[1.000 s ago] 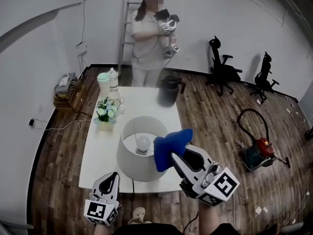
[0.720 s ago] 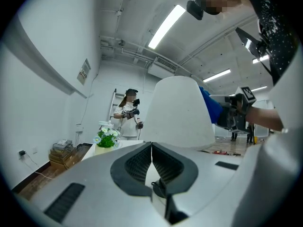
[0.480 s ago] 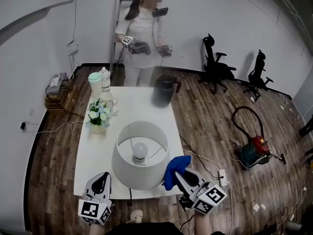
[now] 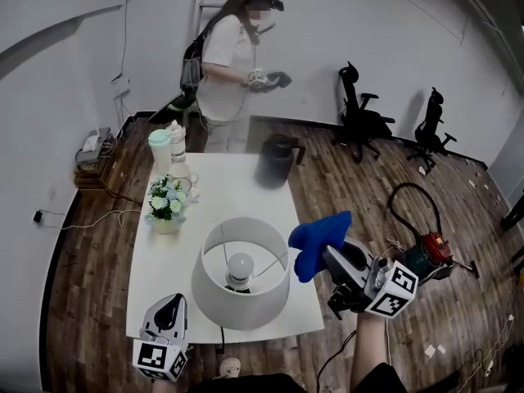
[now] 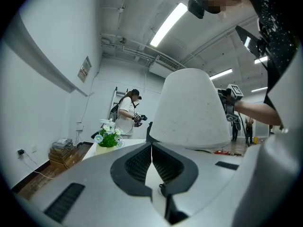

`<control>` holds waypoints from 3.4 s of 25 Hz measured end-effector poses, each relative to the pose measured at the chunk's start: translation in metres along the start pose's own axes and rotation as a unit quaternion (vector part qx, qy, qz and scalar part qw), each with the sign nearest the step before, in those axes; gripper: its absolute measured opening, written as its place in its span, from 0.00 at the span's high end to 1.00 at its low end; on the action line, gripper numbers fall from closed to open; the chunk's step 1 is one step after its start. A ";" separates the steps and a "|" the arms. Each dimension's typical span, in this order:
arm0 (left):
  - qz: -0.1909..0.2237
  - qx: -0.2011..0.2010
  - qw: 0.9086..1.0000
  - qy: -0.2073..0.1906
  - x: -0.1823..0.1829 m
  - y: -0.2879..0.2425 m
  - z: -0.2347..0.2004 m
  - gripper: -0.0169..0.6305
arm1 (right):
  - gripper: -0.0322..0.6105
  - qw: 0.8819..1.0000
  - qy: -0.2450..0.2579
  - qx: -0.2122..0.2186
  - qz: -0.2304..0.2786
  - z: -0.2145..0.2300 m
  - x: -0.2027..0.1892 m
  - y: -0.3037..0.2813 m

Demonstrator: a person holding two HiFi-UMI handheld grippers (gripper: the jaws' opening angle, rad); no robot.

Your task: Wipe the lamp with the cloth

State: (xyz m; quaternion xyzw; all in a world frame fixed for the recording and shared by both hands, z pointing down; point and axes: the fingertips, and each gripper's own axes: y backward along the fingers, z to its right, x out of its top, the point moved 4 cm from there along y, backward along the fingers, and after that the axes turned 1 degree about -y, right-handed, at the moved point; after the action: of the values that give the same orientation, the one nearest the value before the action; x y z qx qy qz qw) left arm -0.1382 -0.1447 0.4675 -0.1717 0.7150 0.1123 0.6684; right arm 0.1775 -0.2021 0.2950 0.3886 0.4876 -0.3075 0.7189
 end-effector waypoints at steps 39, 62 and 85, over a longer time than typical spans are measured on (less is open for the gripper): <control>0.002 -0.003 1.000 -0.007 0.001 -0.009 -0.002 0.95 | 0.83 0.939 -0.167 0.269 -0.134 0.082 -0.031 -0.070; 0.007 -0.003 1.000 -0.027 0.029 -0.039 -0.027 0.96 | 0.83 0.881 -0.297 0.298 -0.218 0.115 -0.130 -0.104; 0.009 -0.006 1.000 -0.017 0.029 -0.048 -0.020 0.95 | 0.83 0.794 -0.183 0.493 -0.304 0.020 -0.043 -0.223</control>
State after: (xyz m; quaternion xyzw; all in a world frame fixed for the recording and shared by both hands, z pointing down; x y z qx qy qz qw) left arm -0.1388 -0.1988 0.4431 -0.1678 0.7043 0.1254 0.6783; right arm -0.0104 -0.3299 0.2819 0.4586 0.2220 -0.7744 0.3750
